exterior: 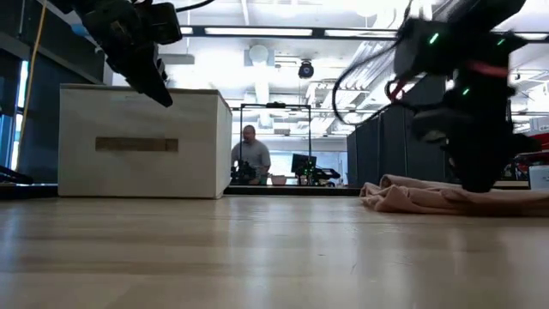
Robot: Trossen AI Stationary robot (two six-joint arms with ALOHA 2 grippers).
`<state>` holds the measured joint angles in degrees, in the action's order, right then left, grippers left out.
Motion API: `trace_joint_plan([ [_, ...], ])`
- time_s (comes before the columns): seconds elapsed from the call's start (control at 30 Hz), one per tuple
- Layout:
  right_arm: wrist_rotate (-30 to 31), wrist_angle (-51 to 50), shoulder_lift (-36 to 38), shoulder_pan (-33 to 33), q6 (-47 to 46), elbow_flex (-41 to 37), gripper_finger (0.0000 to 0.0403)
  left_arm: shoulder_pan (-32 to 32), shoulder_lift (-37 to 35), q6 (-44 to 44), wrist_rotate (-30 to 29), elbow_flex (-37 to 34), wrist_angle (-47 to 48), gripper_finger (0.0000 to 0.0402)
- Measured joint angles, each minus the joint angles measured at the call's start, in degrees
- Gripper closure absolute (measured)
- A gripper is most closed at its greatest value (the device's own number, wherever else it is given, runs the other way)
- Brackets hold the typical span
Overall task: Fold towel
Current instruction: Fold the orange towel, then stack the orange towel on top of the gray towel
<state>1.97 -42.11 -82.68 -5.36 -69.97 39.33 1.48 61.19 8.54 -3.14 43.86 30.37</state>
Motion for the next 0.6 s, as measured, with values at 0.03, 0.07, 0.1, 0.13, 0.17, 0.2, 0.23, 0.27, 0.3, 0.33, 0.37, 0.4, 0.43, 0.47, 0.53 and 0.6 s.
trace_joint_plan([
  [0.03,-0.4,0.2,0.0,-2.0,-2.2,0.4,0.0403,0.0,0.0,-0.3,0.0,0.0,-0.4,0.0393],
  [0.07,-0.8,0.4,-0.1,-4.1,-4.4,0.8,0.0403,0.0,0.0,-0.5,0.0,0.0,-0.9,0.0393],
  [0.1,-1.2,0.6,-0.1,-6.1,-6.6,1.3,0.0403,0.0,0.0,-0.8,0.1,0.0,-1.3,0.0393],
  [0.13,-1.6,0.8,-0.1,-8.1,-8.8,1.7,0.0403,0.0,0.0,-1.0,0.1,0.0,-1.7,0.0393],
  [0.17,-2.0,1.0,-0.2,-10.1,-11.0,2.1,0.0403,0.0,0.0,-1.3,0.1,0.0,-2.2,0.0393],
  [0.2,-2.2,0.9,-0.2,-11.4,-12.5,2.4,0.0403,0.0,0.0,-1.6,0.2,0.0,-2.7,0.0393],
  [0.23,-2.6,0.5,-0.2,-12.2,-13.5,2.7,0.0403,0.0,0.0,-2.0,0.2,0.0,-3.2,0.0393],
  [0.27,-3.2,0.4,-0.2,-12.8,-14.0,3.1,0.0403,0.0,0.0,-2.3,0.2,0.0,-3.6,0.0393],
  [0.3,-3.9,0.4,-0.2,-13.4,-14.3,3.7,0.0403,0.0,0.0,-2.7,0.2,0.0,-3.7,0.0393],
  [0.33,-4.8,0.6,-0.2,-13.8,-14.6,4.5,0.0403,0.0,0.0,-2.9,0.2,0.0,-3.7,0.0393],
  [0.37,-5.5,0.4,-0.2,-14.1,-14.6,5.3,0.0403,0.0,0.0,-3.1,0.2,0.0,-3.6,0.0393],
  [0.4,-5.7,-0.5,-0.2,-14.2,-14.4,6.3,0.0403,0.0,0.0,-3.1,0.2,0.0,-3.5,0.0393],
  [0.43,-5.9,-2.1,-0.2,-14.0,-13.7,7.9,0.0403,0.0,0.0,-3.1,0.2,0.0,-3.4,0.0393],
  [0.47,-5.3,-4.3,-0.2,-13.3,-12.2,9.6,0.0403,0.0,0.0,-3.1,0.2,0.0,-3.5,0.0393],
  [0.53,-2.8,-9.6,-0.1,-11.1,-7.8,13.1,0.0403,0.0,0.0,-3.3,0.2,0.0,-3.5,0.0393],
  [0.6,-2.0,-15.6,-0.1,-7.9,-0.2,16.7,0.0403,0.0,0.0,-3.7,0.2,0.0,-3.5,0.0393],
])
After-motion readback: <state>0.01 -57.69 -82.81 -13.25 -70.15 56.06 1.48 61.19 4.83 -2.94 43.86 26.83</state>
